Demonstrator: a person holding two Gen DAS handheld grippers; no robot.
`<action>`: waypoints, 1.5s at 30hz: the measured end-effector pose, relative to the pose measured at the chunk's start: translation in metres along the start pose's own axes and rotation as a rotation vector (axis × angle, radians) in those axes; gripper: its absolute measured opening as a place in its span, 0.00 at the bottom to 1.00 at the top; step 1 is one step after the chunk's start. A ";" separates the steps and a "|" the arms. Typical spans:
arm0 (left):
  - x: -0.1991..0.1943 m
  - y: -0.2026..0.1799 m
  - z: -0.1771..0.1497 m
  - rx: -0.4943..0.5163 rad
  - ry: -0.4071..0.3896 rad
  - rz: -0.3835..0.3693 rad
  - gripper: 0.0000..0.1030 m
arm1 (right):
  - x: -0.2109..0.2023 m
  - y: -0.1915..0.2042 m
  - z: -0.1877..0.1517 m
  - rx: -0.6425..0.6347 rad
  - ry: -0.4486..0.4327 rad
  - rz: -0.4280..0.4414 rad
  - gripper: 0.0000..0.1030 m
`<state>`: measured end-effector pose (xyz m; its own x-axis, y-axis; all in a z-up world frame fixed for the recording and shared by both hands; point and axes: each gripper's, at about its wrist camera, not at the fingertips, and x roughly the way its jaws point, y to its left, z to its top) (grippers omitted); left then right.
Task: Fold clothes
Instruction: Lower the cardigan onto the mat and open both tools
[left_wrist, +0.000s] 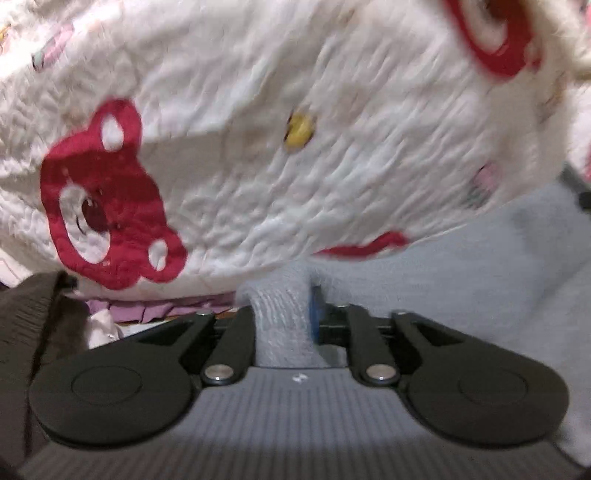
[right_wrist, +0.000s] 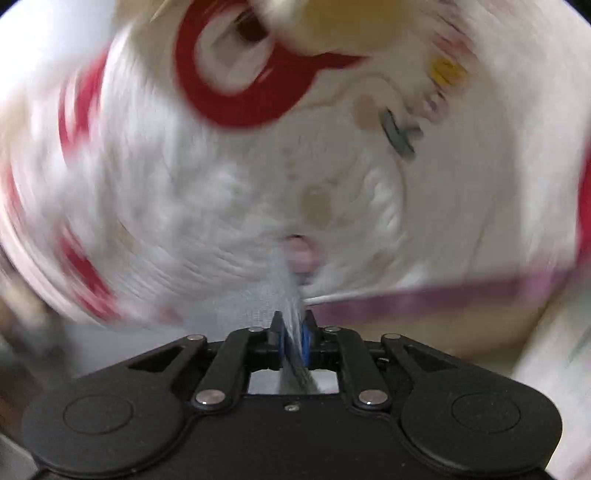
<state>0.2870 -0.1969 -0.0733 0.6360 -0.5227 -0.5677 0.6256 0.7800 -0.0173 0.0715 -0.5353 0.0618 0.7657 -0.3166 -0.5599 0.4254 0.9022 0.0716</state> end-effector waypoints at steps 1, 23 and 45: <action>0.018 0.003 -0.008 -0.003 0.043 0.032 0.35 | 0.016 0.003 -0.006 -0.096 0.013 -0.076 0.27; -0.045 0.051 -0.148 -0.295 0.390 -0.115 0.47 | -0.028 -0.080 -0.203 0.280 0.370 0.047 0.41; -0.051 0.032 -0.146 -0.160 0.448 -0.009 0.33 | -0.046 -0.019 -0.227 -0.088 0.334 -0.354 0.05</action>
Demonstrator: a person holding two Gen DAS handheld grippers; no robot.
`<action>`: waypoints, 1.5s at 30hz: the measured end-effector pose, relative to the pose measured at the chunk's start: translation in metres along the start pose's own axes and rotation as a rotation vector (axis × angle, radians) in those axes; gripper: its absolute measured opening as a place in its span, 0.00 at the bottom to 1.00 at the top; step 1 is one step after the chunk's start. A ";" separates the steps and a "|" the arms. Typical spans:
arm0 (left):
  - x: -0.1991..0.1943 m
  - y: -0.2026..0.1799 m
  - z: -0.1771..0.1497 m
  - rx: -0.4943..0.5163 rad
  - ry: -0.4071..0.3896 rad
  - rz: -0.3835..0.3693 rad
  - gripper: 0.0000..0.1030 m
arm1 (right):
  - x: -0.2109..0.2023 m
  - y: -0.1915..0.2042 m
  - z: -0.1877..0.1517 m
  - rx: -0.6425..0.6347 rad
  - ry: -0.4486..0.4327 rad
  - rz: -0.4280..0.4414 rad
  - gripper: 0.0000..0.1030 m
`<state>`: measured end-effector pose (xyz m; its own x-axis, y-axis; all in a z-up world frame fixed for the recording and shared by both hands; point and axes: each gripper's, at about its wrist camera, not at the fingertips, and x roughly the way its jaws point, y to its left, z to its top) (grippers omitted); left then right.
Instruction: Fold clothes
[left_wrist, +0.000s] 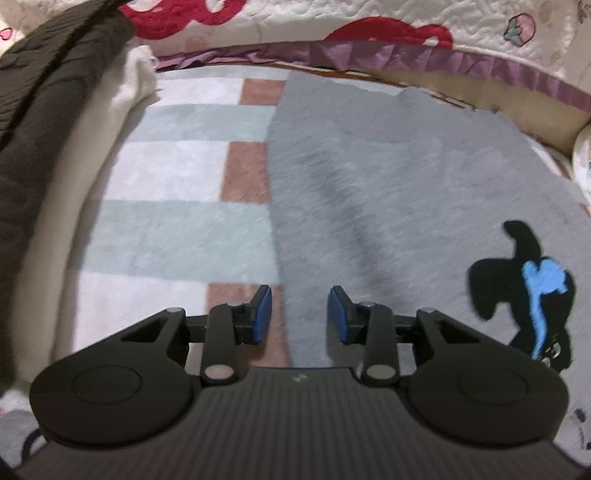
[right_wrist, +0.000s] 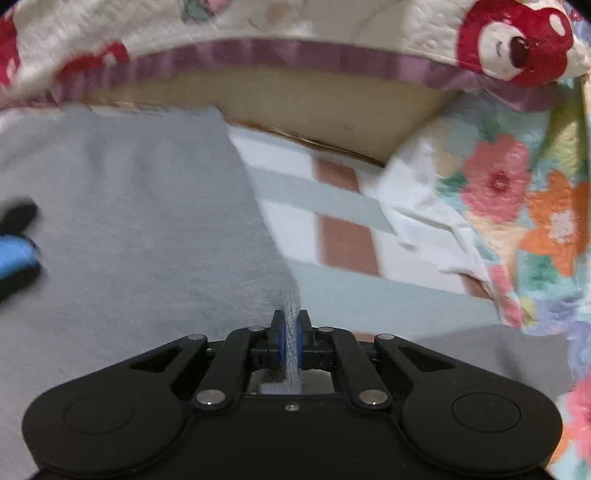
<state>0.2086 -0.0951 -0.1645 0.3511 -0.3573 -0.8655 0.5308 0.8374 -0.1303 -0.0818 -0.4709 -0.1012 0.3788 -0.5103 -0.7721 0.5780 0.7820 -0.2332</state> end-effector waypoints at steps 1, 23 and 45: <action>-0.001 0.001 0.000 -0.001 0.007 -0.001 0.33 | 0.003 -0.006 -0.003 0.023 0.007 0.022 0.05; -0.034 -0.018 -0.017 0.243 -0.104 0.385 0.00 | -0.018 -0.127 -0.062 0.568 0.045 -0.031 0.47; -0.043 0.026 -0.040 -0.094 -0.001 0.190 0.33 | 0.007 -0.156 -0.126 0.688 0.011 -0.132 0.90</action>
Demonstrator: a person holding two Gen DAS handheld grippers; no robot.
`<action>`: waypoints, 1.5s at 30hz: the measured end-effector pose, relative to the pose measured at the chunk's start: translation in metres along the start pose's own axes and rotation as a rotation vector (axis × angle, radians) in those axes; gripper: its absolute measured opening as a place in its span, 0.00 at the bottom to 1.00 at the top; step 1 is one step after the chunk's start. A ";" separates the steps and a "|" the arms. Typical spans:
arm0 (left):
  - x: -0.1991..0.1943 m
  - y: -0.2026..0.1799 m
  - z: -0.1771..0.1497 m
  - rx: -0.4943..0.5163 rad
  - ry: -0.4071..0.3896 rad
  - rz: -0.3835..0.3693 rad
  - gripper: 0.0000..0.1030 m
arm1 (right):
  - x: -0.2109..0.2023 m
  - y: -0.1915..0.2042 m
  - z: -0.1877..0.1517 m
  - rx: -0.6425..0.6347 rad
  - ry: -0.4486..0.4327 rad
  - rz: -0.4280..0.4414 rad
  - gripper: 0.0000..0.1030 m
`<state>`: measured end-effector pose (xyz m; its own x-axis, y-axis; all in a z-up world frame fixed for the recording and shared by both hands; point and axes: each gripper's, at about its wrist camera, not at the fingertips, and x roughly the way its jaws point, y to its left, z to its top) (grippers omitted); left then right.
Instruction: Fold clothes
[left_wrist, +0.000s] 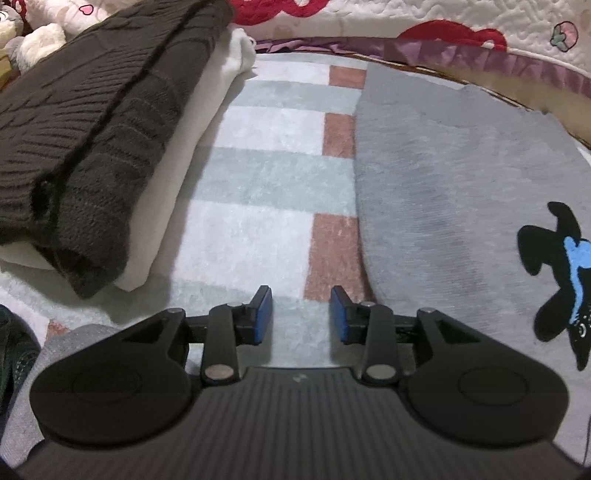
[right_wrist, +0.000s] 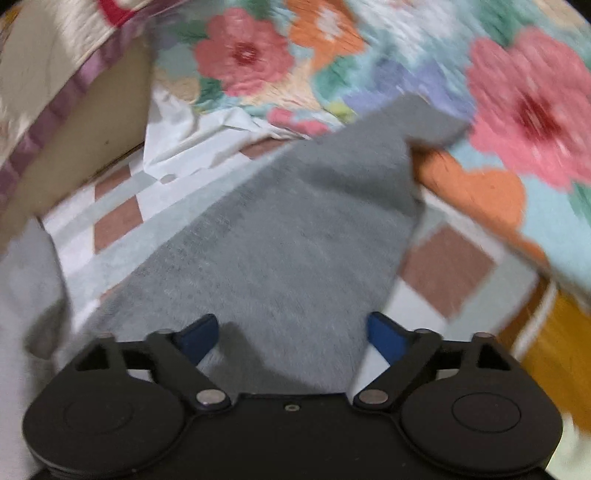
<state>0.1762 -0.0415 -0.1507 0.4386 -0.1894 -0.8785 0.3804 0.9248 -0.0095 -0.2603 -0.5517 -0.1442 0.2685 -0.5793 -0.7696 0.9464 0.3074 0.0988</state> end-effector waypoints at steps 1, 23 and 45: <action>-0.001 0.002 0.001 -0.005 -0.004 0.007 0.33 | 0.006 0.004 0.004 -0.035 -0.011 -0.023 0.89; -0.136 0.138 -0.065 -0.201 -0.084 0.159 0.48 | -0.076 -0.023 0.015 0.068 -0.200 -0.106 0.47; -0.096 0.187 -0.095 -0.535 0.067 -0.122 0.55 | -0.153 0.296 -0.108 -0.784 0.089 0.832 0.52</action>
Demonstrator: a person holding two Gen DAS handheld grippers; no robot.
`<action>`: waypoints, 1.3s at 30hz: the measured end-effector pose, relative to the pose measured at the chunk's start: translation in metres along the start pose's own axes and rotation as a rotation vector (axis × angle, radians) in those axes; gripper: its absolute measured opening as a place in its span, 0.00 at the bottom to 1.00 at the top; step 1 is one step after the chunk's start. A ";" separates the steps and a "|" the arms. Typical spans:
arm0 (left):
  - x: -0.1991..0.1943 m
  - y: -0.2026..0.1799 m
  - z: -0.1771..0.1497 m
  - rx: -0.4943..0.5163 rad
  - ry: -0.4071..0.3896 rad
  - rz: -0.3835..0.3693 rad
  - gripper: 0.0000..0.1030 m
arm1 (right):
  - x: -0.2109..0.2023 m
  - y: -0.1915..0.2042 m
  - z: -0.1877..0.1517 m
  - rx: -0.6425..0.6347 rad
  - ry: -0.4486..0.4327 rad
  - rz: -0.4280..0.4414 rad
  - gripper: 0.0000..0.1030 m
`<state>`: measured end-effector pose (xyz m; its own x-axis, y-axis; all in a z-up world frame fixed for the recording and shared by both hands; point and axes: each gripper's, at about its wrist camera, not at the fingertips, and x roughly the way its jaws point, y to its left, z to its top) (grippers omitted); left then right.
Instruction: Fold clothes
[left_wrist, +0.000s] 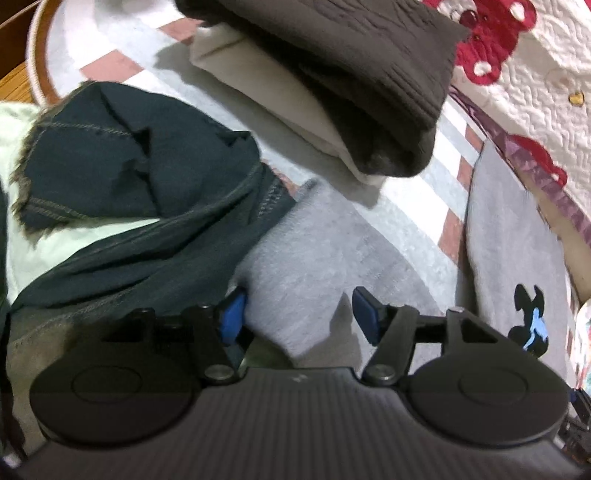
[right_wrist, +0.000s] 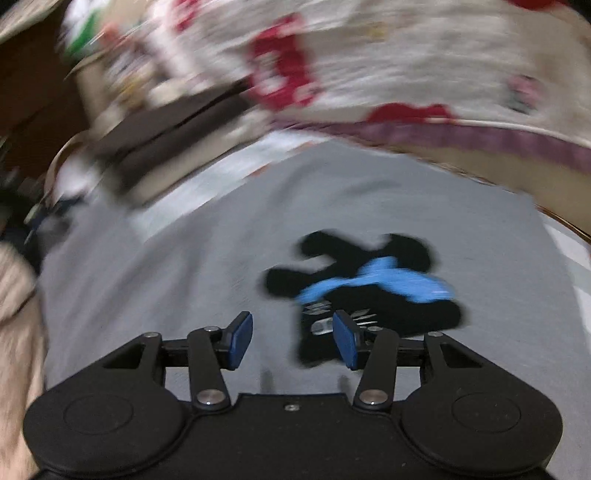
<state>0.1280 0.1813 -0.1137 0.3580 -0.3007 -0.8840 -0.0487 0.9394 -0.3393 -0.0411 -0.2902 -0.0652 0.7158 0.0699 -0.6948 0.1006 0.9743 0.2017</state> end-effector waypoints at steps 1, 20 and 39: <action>0.003 -0.003 0.002 0.026 0.000 -0.004 0.43 | 0.003 0.007 -0.001 -0.028 0.013 0.015 0.52; -0.122 -0.061 -0.068 0.267 -0.448 0.101 0.08 | 0.018 0.063 -0.017 -0.214 0.158 0.169 0.57; -0.060 -0.271 -0.139 0.529 0.089 -0.459 0.30 | -0.060 -0.032 -0.039 0.179 -0.021 -0.054 0.58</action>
<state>-0.0097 -0.0778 -0.0135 0.1552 -0.6771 -0.7193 0.5571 0.6613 -0.5023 -0.1142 -0.3170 -0.0564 0.7202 0.0120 -0.6937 0.2597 0.9225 0.2856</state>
